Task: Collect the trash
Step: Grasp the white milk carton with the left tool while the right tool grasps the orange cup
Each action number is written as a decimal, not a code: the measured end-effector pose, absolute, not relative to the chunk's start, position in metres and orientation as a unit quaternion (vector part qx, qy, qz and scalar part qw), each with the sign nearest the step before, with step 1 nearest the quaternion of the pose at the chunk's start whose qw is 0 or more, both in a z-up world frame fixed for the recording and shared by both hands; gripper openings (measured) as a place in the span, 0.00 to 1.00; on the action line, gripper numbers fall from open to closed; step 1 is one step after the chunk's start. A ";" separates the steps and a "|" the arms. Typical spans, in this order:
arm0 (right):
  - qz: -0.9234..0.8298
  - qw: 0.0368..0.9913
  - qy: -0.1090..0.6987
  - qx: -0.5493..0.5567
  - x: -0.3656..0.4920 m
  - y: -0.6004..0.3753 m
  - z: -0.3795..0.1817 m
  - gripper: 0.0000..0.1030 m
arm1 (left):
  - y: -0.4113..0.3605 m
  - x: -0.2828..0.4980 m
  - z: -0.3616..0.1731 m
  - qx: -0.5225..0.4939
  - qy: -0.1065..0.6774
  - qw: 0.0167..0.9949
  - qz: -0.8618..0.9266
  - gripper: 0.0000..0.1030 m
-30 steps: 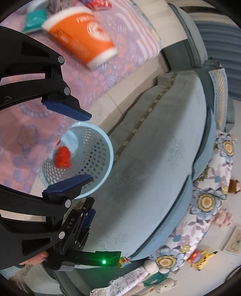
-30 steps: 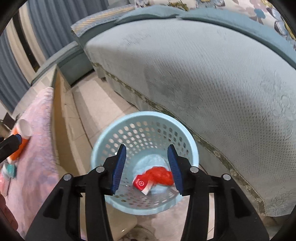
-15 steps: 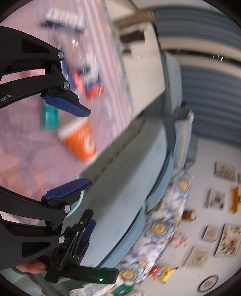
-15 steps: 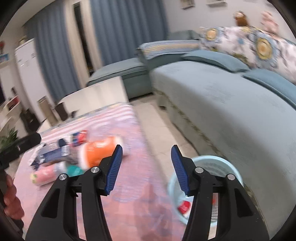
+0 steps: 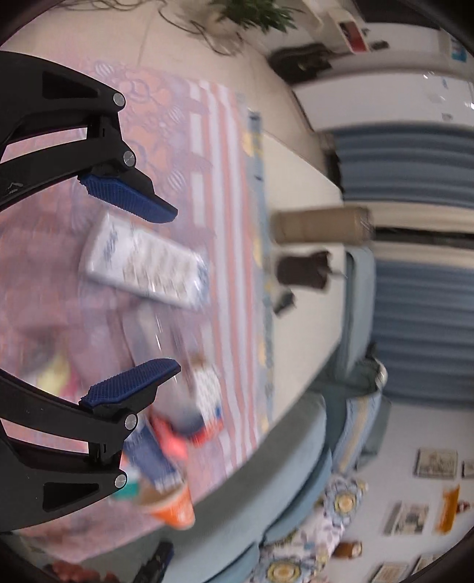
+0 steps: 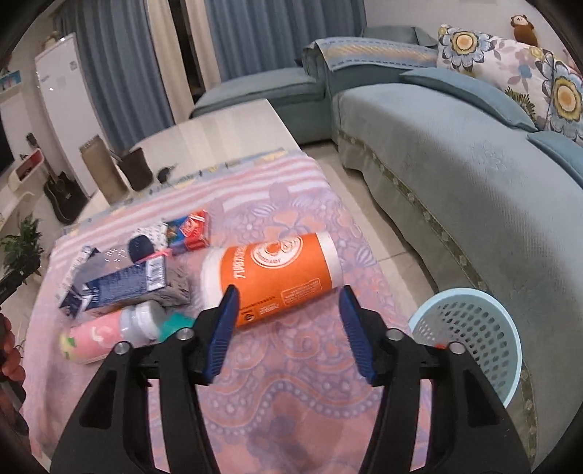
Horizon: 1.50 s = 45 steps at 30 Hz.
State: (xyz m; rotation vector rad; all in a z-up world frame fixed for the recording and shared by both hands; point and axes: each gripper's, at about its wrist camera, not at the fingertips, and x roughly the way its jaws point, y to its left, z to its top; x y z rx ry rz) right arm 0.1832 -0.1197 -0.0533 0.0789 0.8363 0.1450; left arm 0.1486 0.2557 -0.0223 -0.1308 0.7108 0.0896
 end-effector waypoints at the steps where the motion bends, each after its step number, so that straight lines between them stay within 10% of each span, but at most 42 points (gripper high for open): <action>1: 0.072 0.909 0.408 0.037 0.183 -0.118 -0.055 0.61 | 0.266 0.154 -0.031 -0.069 0.358 0.930 0.047 0.74; 15: 0.041 0.889 0.455 0.015 0.196 -0.059 -0.090 0.75 | 0.271 0.187 -0.078 -0.046 0.415 0.908 0.035 0.79; 22: 0.020 0.885 0.464 0.029 0.185 -0.095 -0.096 0.51 | 0.266 0.186 -0.086 -0.031 0.424 0.904 0.035 0.77; 28: 0.041 0.890 0.453 0.040 0.160 -0.135 -0.088 0.50 | 0.266 0.187 -0.090 -0.030 0.425 0.904 0.031 0.74; 34: 0.088 0.888 0.434 0.126 0.163 -0.151 -0.069 0.70 | 0.265 0.197 -0.095 -0.031 0.429 0.902 0.032 0.72; 45: 0.076 0.833 0.481 0.262 0.241 -0.158 -0.108 0.72 | 0.268 0.218 -0.101 -0.041 0.449 0.892 0.031 0.63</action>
